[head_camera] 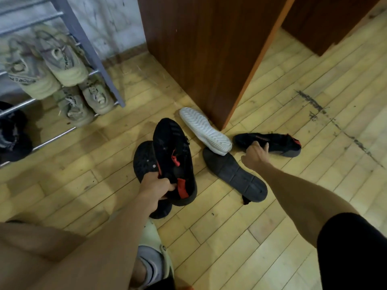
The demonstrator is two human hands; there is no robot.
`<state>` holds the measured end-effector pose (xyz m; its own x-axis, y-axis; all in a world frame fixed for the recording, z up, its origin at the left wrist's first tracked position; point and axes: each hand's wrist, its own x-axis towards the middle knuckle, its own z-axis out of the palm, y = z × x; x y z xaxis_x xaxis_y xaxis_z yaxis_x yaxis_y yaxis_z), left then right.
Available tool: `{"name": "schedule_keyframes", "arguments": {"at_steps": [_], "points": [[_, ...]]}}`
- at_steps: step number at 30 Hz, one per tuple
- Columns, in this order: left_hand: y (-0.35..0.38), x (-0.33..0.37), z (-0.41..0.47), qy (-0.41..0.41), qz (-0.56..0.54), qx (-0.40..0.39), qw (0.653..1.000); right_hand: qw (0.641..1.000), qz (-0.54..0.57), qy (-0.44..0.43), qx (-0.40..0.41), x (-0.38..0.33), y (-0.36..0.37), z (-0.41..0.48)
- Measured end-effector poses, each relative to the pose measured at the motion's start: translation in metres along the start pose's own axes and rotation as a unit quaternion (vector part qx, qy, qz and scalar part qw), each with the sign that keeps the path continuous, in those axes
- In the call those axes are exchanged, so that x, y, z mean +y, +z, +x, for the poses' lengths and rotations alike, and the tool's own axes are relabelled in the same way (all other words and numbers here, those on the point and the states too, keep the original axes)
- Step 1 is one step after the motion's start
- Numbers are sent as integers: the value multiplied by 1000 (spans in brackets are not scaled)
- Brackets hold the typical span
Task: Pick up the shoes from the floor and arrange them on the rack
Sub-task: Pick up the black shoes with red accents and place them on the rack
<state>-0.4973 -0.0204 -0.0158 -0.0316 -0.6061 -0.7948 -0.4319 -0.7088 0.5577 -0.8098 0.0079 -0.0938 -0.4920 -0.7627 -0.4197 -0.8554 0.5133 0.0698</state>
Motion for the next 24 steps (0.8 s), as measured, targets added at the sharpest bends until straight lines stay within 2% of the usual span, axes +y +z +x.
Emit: {"name": "schedule_keyframes", "arguments": {"at_steps": [4,7,11,14,18,20,22,24], "points": [[15,7,-11,5,-34,15,999,992,6,-12,128,18,-28,-24],[21,10,-20,6,-46,28,999,985,77,-25,155,7,-58,-42],[19,5,-29,1,-57,33,998,972,112,-157,137,-45,-78,-67],[10,1,-33,-4,-74,37,997,958,147,-216,115,-84,-64,-78],[-5,-6,-35,-20,-93,47,994,941,145,-300,-64,-107,-40,-79],[-9,-9,-33,-26,-99,49,993,940,165,-293,-63,-102,-37,-73],[-10,-12,-31,-28,-102,48,993,957,181,-225,4,-88,-38,-64],[-11,-15,-27,-29,-93,50,994,979,155,-132,-3,-67,-37,-55]]}}
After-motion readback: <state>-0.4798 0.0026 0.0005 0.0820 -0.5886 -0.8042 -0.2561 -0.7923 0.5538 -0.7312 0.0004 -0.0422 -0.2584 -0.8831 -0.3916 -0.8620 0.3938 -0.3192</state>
